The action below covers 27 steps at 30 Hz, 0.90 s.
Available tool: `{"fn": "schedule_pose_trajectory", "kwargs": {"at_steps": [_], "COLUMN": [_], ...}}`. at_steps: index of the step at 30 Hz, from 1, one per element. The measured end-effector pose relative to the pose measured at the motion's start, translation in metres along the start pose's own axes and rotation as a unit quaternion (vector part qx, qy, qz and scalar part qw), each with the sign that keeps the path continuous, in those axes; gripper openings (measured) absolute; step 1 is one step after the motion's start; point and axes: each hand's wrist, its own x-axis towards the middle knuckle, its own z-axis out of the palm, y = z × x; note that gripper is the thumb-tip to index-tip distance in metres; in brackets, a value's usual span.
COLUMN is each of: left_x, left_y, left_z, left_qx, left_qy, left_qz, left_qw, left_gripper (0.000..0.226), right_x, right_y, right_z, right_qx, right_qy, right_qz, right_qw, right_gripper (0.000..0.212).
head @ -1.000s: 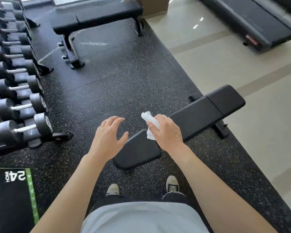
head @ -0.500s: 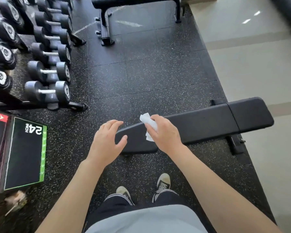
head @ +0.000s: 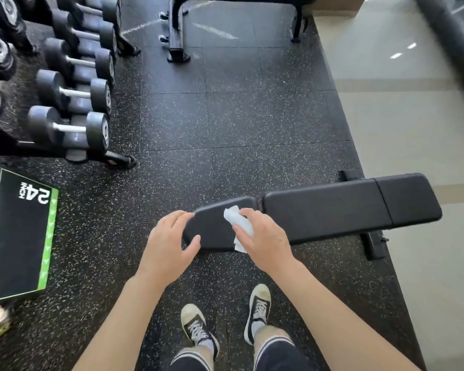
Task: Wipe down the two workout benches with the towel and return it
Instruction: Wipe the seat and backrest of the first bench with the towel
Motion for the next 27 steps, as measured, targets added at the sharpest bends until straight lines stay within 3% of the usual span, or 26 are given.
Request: {"fn": "schedule_pose_trajectory", "kwargs": {"at_steps": [8, 15, 27], "left_x": [0.029, 0.058, 0.1], "left_y": [-0.072, -0.127, -0.235], "left_z": [0.052, 0.155, 0.321], "left_qx": [-0.019, -0.082, -0.106], "left_qy": [0.011, 0.046, 0.11], "left_qz": [-0.026, -0.066, -0.081], "left_qw": [0.999, 0.993, 0.985], "left_gripper": [0.055, 0.052, 0.052], "right_x": [0.044, 0.106, 0.175], "right_y": [0.008, 0.051, 0.135], "right_z": [0.076, 0.174, 0.315], "right_qx": [-0.004, -0.014, -0.029], "right_qy": [-0.002, -0.005, 0.091], "right_qz": [-0.016, -0.053, -0.162], "right_qw": [1.0, 0.998, 0.982], "right_gripper": [0.039, 0.039, 0.033]}}
